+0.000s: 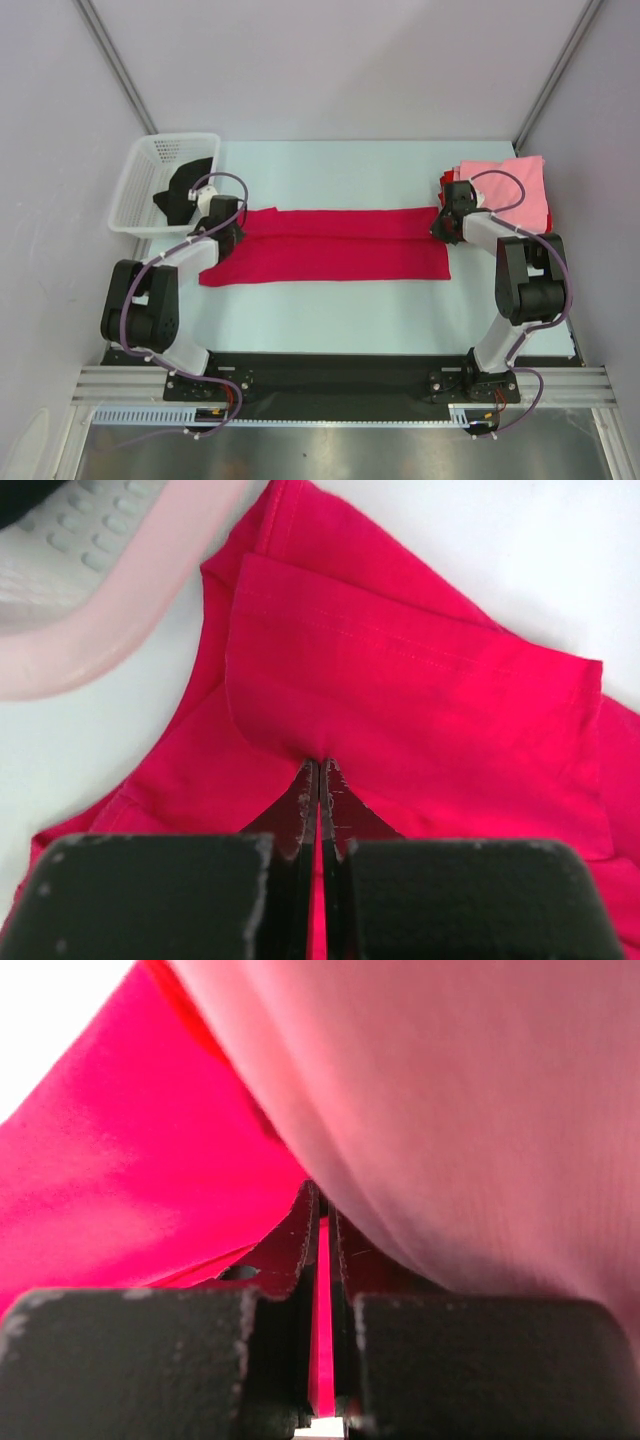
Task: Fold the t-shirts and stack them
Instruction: Fold the tshirt
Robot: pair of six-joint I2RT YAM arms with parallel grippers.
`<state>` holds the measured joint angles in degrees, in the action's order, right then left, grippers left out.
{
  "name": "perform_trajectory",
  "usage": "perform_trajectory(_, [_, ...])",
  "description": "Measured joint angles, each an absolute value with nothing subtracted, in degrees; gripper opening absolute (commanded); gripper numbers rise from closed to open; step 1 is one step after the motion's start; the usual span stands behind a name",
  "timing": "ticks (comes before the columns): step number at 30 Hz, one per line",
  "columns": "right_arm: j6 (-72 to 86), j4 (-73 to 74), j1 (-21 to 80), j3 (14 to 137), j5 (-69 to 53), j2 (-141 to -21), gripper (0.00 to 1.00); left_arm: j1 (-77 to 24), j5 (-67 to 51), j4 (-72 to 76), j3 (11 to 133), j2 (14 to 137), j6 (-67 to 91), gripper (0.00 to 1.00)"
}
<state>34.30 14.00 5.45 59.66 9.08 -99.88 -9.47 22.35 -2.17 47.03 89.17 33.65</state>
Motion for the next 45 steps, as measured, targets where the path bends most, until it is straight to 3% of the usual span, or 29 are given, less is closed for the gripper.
perform_trajectory(13, [34.81,13.13,5.63,57.67,10.37,-99.50,0.09,-10.00,22.35,-1.85,42.17,86.61,36.60,0.00])
perform_trajectory(14, [34.94,12.93,5.69,57.52,10.57,-99.48,0.11,-10.04,22.35,-1.87,41.85,86.46,36.93,0.00])
perform_trajectory(15, [35.14,12.84,5.78,57.34,10.79,-99.46,0.26,-10.11,22.33,-1.87,41.58,86.32,37.19,0.00])
perform_trajectory(17, [35.64,12.80,5.98,57.10,11.42,-99.39,0.36,-10.22,22.33,-1.85,41.28,86.08,37.52,0.04])
perform_trajectory(18, [35.73,12.78,6.09,57.01,11.75,-99.26,0.40,-10.28,22.33,-1.85,41.15,85.86,37.54,0.06])
perform_trajectory(22, [35.99,12.95,7.14,56.27,13.72,-96.92,0.48,-10.76,22.57,-2.15,40.36,83.74,37.45,0.33])
perform_trajectory(25, [35.70,13.28,9.04,56.47,15.88,-94.02,0.55,-11.53,23.51,-2.74,39.55,80.97,37.30,0.48])
perform_trajectory(29, [34.72,12.82,12.95,58.43,15.03,-91.79,0.55,-11.88,24.86,-3.62,39.09,77.17,37.30,0.50])
perform_trajectory(34, [34.28,4.86,18.94,60.07,2.74,-92.75,0.52,-11.88,25.19,-3.99,39.09,74.67,37.30,0.51])
perform_trajectory(42, [37.80,-5.93,27.73,77.97,-17.58,-113.06,0.49,-11.88,24.05,1.17,35.14,74.19,37.80,0.50])
perform_trajectory(45, [39.33,-7.51,30.02,85.30,-21.78,-120.27,0.48,-11.88,23.22,2.20,34.26,74.98,38.11,0.46])
